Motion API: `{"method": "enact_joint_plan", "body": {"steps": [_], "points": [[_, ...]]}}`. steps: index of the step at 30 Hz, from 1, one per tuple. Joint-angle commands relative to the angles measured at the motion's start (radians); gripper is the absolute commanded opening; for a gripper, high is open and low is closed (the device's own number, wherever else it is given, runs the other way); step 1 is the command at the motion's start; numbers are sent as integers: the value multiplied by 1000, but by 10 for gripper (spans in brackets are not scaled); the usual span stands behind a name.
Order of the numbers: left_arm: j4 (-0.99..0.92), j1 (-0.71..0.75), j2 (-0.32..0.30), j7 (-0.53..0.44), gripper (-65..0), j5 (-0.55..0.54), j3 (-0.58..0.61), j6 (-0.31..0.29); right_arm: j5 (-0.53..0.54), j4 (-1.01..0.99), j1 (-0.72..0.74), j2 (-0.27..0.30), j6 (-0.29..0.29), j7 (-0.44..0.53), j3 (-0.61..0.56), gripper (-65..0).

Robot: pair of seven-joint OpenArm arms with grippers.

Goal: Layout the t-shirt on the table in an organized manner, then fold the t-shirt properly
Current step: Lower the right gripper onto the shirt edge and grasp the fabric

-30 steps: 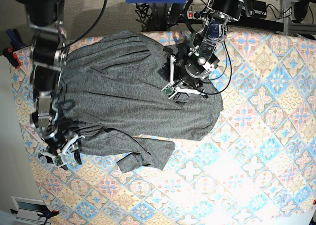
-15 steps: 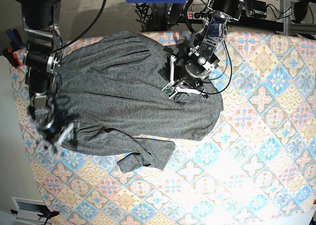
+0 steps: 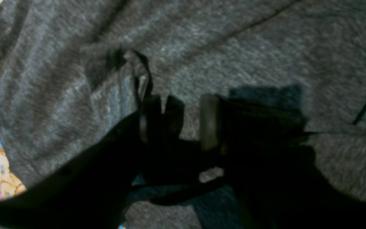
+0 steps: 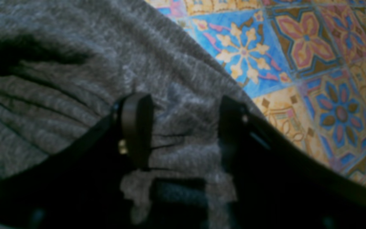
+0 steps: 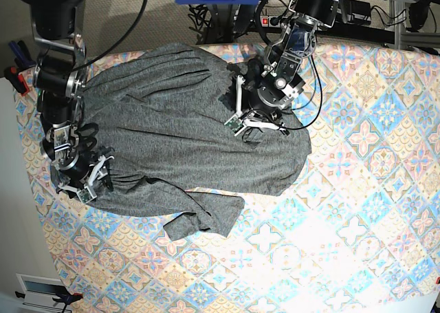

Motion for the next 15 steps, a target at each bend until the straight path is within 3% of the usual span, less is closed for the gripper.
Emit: {"method": "enact_joint_plan", "body": {"steps": [1,6,10,15], "points": [[19,-11,6,-4,-442,-5,1,1,9,12,29,15,-1,18,-2,-372],[19,-11,6,-4,-442,-5,1,1,-34,12,27,15,-2,16,-105,-536],[19,-11,6,-4,-442,-5,1,1,-44,17,-11,15,-5,16,-116,-641],[19,-11,6,-4,-442,-5,1,1,-44,17,-19,15,-8,15,-96,-650]]}}
